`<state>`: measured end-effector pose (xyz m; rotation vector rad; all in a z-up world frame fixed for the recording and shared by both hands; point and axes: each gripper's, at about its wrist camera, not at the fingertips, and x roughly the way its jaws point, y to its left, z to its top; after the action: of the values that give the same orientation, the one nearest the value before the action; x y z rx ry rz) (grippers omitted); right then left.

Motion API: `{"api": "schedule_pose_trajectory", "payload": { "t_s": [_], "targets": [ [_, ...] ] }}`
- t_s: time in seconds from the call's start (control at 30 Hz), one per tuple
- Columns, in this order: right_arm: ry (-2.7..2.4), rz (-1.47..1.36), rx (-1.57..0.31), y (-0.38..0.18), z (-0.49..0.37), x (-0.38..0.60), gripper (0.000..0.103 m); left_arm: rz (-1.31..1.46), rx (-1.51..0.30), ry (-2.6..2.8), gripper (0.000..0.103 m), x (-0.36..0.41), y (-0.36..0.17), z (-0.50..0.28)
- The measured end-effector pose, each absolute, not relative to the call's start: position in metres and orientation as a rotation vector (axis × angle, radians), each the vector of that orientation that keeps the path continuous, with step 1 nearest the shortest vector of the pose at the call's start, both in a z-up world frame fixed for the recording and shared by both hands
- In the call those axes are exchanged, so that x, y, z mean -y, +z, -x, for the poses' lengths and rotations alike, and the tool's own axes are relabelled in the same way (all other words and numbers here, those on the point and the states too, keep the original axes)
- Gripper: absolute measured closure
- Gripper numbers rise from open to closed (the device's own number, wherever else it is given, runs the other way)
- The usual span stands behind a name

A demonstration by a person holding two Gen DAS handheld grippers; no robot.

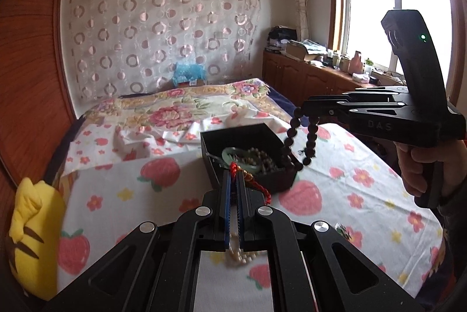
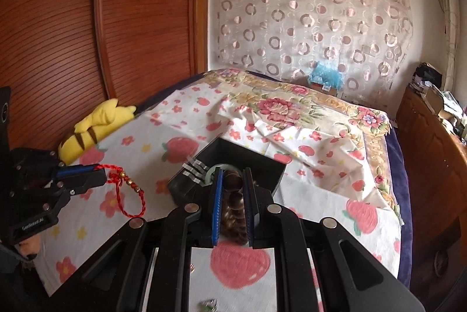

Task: Organize jewelry
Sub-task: 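Drop the bead bracelet into the box with the right tool while the left drops the red bracelet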

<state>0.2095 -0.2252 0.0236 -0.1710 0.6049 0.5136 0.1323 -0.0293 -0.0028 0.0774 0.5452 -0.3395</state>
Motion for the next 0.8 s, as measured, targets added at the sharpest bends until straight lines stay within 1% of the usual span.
{"api": "schedule_pose_trajectory", "payload": {
  "t_s": [0.3,0.8],
  "targets": [
    [0.512,0.115,-0.62,0.03,-0.242,0.228,0.088,-0.094,-0.563,-0.317,0.1,0.039,-0.005,-0.169],
    [0.54,0.046,-0.712,0.006,-0.267,0.233,0.087,-0.131,-0.569,-0.301,0.1,0.057,-0.006,-0.205]
  ]
}}
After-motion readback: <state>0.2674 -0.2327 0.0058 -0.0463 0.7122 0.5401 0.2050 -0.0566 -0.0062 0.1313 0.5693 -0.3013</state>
